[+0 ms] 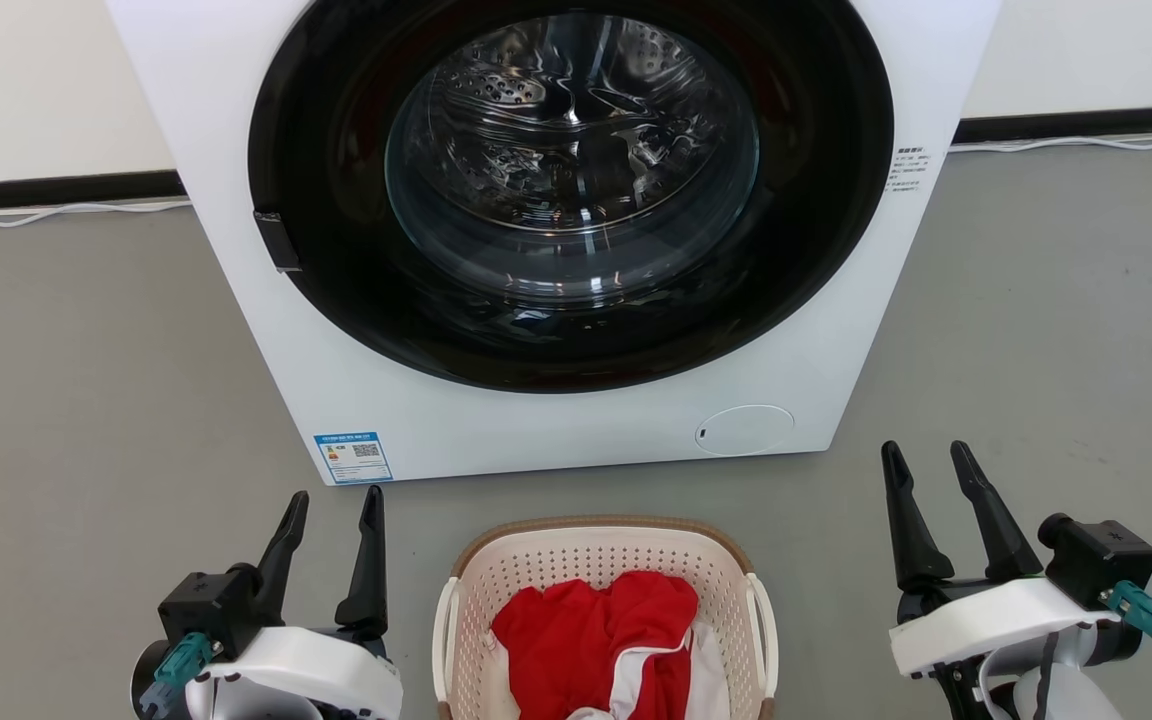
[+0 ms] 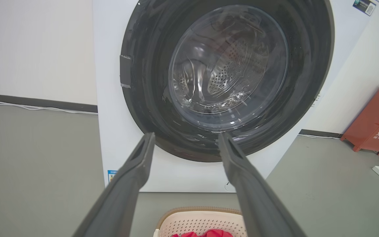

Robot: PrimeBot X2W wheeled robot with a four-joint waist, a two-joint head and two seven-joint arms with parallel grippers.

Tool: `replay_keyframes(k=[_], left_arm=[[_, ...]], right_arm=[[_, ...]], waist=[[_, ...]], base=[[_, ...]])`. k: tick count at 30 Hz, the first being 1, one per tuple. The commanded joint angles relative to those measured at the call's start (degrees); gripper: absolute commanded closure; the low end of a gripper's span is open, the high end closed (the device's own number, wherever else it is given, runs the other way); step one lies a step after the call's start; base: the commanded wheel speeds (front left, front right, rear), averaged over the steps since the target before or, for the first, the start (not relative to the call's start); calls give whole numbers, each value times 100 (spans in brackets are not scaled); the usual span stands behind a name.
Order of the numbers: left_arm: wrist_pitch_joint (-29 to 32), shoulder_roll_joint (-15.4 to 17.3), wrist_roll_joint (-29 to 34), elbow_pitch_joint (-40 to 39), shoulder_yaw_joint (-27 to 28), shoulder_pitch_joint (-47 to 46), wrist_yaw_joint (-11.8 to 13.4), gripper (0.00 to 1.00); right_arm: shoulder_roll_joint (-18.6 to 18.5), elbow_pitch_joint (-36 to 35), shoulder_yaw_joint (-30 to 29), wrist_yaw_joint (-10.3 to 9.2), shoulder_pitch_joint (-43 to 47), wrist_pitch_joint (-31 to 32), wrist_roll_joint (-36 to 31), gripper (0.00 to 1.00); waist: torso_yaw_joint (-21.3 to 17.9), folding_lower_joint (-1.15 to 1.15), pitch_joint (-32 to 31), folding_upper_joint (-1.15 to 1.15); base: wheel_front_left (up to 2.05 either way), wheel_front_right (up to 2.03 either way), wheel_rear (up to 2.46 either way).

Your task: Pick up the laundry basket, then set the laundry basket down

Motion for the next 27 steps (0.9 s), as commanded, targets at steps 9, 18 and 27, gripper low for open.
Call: replay_keyframes(k=[9, 18, 27], left_arm=[[33, -40, -157, 271, 7, 113, -27, 100], [187, -33, -698, 242, 78, 93, -52, 100], [333, -27, -1238, 213, 147, 64, -77, 100]], right_arm=[[44, 227, 41, -5, 140, 39, 88, 100], [63, 168, -35, -2, 152, 190, 604, 100], [82, 117, -106, 1, 149, 337, 1120, 100]], waist=[[-5, 0, 4, 0], [16, 2, -12, 0], [36, 0, -15, 0]], base=[[0, 0, 0], [0, 0, 0], [0, 0, 0]])
